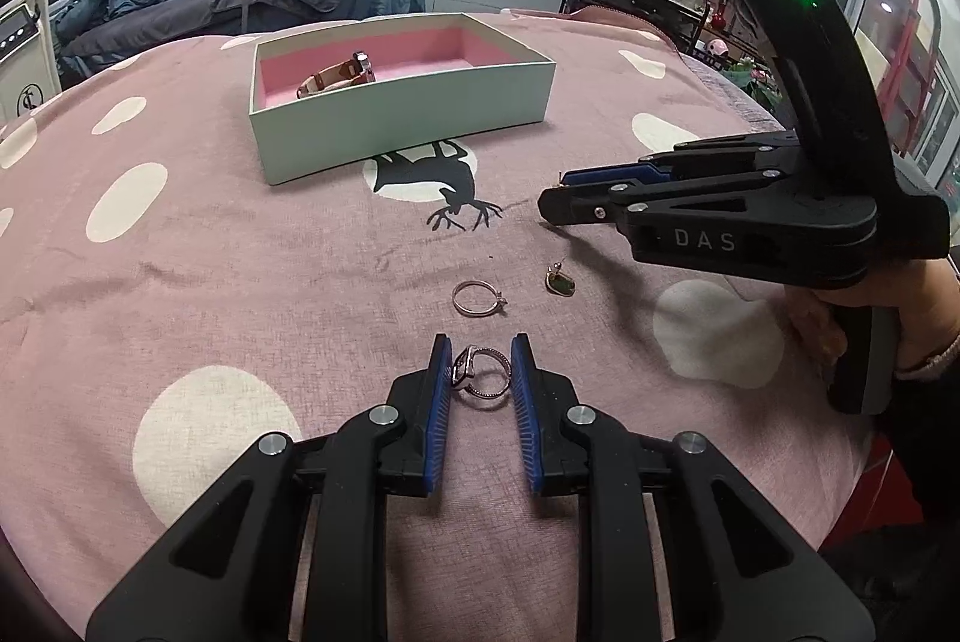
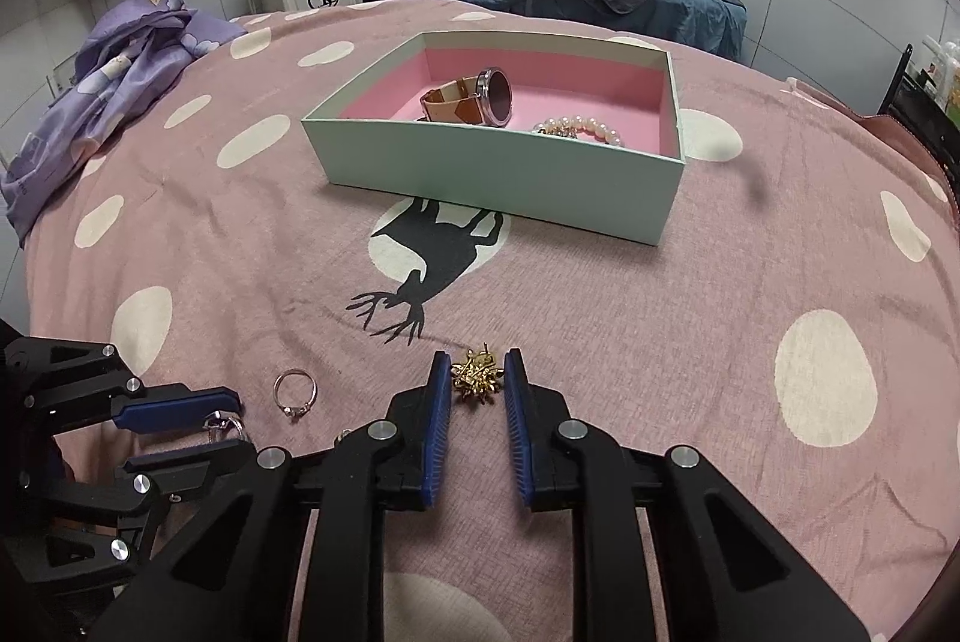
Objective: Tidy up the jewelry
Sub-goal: 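Grasp the silver key rings with the left gripper while the right gripper grasps the gold flower earring, then carry the key rings in the left gripper and flower earring in the right into the box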
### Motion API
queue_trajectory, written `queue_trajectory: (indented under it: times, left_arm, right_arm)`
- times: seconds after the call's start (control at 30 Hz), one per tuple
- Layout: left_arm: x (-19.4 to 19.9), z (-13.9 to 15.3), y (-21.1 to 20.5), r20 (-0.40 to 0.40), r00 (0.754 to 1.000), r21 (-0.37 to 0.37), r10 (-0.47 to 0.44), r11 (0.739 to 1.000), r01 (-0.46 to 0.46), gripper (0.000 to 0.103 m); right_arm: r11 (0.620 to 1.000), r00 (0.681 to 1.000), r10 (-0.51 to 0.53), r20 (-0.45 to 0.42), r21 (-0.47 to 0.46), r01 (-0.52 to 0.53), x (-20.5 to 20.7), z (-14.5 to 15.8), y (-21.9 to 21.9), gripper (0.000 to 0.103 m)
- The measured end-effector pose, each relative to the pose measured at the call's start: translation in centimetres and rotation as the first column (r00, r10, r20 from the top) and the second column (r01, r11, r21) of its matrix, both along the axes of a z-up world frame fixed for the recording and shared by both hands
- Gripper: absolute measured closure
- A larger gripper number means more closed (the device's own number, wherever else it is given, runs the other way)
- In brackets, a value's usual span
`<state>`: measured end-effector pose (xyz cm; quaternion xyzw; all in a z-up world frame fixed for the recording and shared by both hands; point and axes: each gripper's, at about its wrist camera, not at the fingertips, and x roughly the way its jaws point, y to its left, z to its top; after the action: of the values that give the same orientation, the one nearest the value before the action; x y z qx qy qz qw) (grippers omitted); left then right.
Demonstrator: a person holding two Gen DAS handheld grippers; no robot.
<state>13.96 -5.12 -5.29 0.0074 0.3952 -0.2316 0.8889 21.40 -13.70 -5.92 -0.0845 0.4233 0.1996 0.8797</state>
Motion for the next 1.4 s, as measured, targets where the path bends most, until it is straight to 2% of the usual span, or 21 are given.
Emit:
queue_trajectory:
  times: [0.2, 0.5, 0.67, 0.97, 1.1, 1.4]
  left_arm:
    - [0.2, 1.2, 1.0, 0.024, 1.0, -0.022, -0.003, 1.0, 0.003, 0.082]
    - [3.3, 4.3, 1.7, 0.116, 0.993, 0.021, 0.006, 1.0, -0.008, 0.082]
    - [6.0, 5.0, 2.2, 0.1, 0.995, 0.009, 0.019, 1.0, -0.02, 0.082]
    - [10.1, 6.0, 1.7, 0.125, 0.991, 0.057, 0.037, 0.997, -0.044, 0.082]
    - [12.3, 6.2, 1.5, 0.124, 0.991, 0.082, 0.04, 0.995, -0.051, 0.082]
    - [17.4, 5.2, 1.3, 0.052, 0.996, 0.109, 0.079, 0.99, -0.084, 0.082]
  right_arm:
    - [0.998, 0.999, 0.011, 0.033, 0.061, -0.013, -1.1, 1.3, -0.6, 0.085]
    - [0.994, 0.997, 0.015, 0.077, 0.104, -0.023, -0.2, 3.8, -0.5, 0.085]
    - [0.993, 0.994, 0.011, 0.106, 0.112, -0.023, 1.1, 4.9, -0.3, 0.085]
    - [0.995, 0.991, 0.006, 0.136, 0.099, -0.019, 3.7, 5.7, 0.5, 0.085]
    - [0.996, 0.992, -0.005, 0.13, 0.088, -0.006, 5.4, 5.8, 0.7, 0.085]
    - [0.998, 0.996, -0.036, 0.079, 0.052, 0.032, 9.7, 5.0, 1.3, 0.085]
